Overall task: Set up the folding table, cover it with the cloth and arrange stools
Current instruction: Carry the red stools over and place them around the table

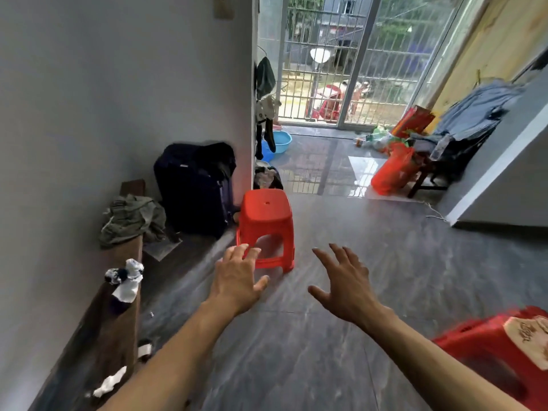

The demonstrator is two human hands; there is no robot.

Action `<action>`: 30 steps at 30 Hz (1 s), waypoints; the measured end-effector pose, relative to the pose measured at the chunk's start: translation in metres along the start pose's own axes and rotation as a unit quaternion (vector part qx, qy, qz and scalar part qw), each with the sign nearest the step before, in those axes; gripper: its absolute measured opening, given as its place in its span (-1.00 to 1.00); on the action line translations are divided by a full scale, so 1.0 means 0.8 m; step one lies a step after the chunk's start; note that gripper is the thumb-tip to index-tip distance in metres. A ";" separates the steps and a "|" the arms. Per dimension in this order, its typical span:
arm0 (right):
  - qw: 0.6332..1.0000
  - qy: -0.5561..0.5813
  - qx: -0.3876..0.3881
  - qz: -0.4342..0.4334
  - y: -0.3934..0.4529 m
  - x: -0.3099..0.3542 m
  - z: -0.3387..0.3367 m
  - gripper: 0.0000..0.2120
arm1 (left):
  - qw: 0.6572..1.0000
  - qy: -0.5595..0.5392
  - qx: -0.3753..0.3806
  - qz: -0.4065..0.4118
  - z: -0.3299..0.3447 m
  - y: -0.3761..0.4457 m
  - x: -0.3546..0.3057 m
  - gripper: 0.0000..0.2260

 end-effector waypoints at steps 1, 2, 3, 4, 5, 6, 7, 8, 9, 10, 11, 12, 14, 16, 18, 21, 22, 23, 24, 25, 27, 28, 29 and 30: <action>1.000 0.004 0.001 0.005 0.017 0.001 0.000 -0.18 | 1.000 -0.005 -0.001 -0.006 -0.005 0.017 0.010 -0.40; 1.000 0.012 0.003 0.008 0.032 0.002 0.001 -0.18 | 1.000 -0.013 0.002 -0.010 -0.008 0.032 0.018 -0.41; 1.000 0.020 0.005 0.008 0.049 0.002 0.001 -0.18 | 1.000 -0.015 0.005 -0.013 -0.011 0.048 0.024 -0.41; 1.000 0.026 0.008 0.009 0.067 0.001 0.001 -0.18 | 1.000 -0.011 0.010 -0.012 -0.012 0.068 0.029 -0.41; 1.000 0.028 0.011 0.008 0.086 -0.002 0.000 -0.19 | 1.000 -0.005 0.014 -0.011 -0.013 0.087 0.032 -0.41; 1.000 0.027 0.013 0.007 0.106 -0.006 -0.003 -0.19 | 1.000 -0.001 0.017 -0.010 -0.013 0.107 0.034 -0.41; 0.999 0.029 0.014 0.005 0.127 -0.011 -0.005 -0.19 | 1.000 -0.001 0.021 -0.012 -0.012 0.127 0.035 -0.41; 0.999 0.035 0.013 0.003 0.150 -0.018 -0.008 -0.19 | 1.000 -0.006 0.024 -0.014 -0.011 0.148 0.034 -0.41; 0.999 0.044 0.012 0.003 0.175 -0.027 -0.011 -0.20 | 0.999 -0.009 0.027 -0.015 -0.009 0.170 0.032 -0.41; 0.999 0.053 0.011 0.004 0.202 -0.036 -0.013 -0.20 | 0.999 -0.005 0.033 -0.016 -0.007 0.193 0.030 -0.42; 0.998 0.061 0.010 0.005 0.229 -0.045 -0.015 -0.20 | 0.999 0.000 0.039 -0.017 -0.005 0.217 0.028 -0.42; 0.998 0.069 0.011 0.005 0.255 -0.054 -0.016 -0.20 | 0.999 0.006 0.048 -0.019 -0.003 0.241 0.027 -0.42; 0.996 0.090 0.018 0.004 0.305 -0.073 -0.018 -0.19 | 0.997 0.014 0.069 -0.037 -0.003 0.286 0.030 -0.43; 0.994 0.103 0.032 0.006 0.352 -0.089 -0.022 -0.18 | 0.994 0.025 0.089 -0.065 -0.008 0.327 0.038 -0.44; 0.994 0.103 0.048 0.000 0.392 -0.099 -0.026 -0.17 | 0.991 0.033 0.096 -0.089 -0.016 0.360 0.050 -0.45; 0.993 0.104 0.057 -0.010 0.454 -0.106 -0.040 -0.17 | 0.989 0.036 0.087 -0.114 -0.033 0.411 0.068 -0.47; 0.992 0.106 0.060 -0.011 0.473 -0.107 -0.044 -0.17 | 0.988 0.033 0.089 -0.120 -0.036 0.427 0.072 -0.47; 0.992 0.109 0.061 -0.011 0.491 -0.109 -0.047 -0.16 | 0.988 0.028 0.093 -0.124 -0.036 0.443 0.076 -0.47; 0.992 0.110 0.063 -0.011 0.510 -0.110 -0.049 -0.16 | 0.987 0.025 0.099 -0.125 -0.035 0.460 0.079 -0.48; 0.992 0.109 0.067 -0.010 0.529 -0.110 -0.050 -0.17 | 0.986 0.018 0.106 -0.125 -0.032 0.478 0.082 -0.48; 0.992 0.101 0.076 -0.005 0.569 -0.112 -0.050 -0.17 | 0.985 0.001 0.124 -0.122 -0.022 0.518 0.091 -0.47; 0.992 0.095 0.080 -0.002 0.590 -0.112 -0.048 -0.17 | 0.984 0.000 0.136 -0.119 -0.015 0.538 0.095 -0.46; 0.993 0.090 0.082 0.002 0.610 -0.113 -0.045 -0.17 | 0.982 0.005 0.148 -0.115 -0.008 0.559 0.101 -0.46; 0.993 0.083 0.087 0.007 0.631 -0.114 -0.042 -0.16 | 0.981 0.007 0.158 -0.111 0.000 0.580 0.106 -0.45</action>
Point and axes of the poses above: each hand's wrist, its own y-axis towards the middle knuckle, its own z-axis out of the palm, x = y × z, the point moved 6 cm from there along y, towards the middle knuckle, and after that the axes turned 11 degrees about x, right-handed, at the moved point
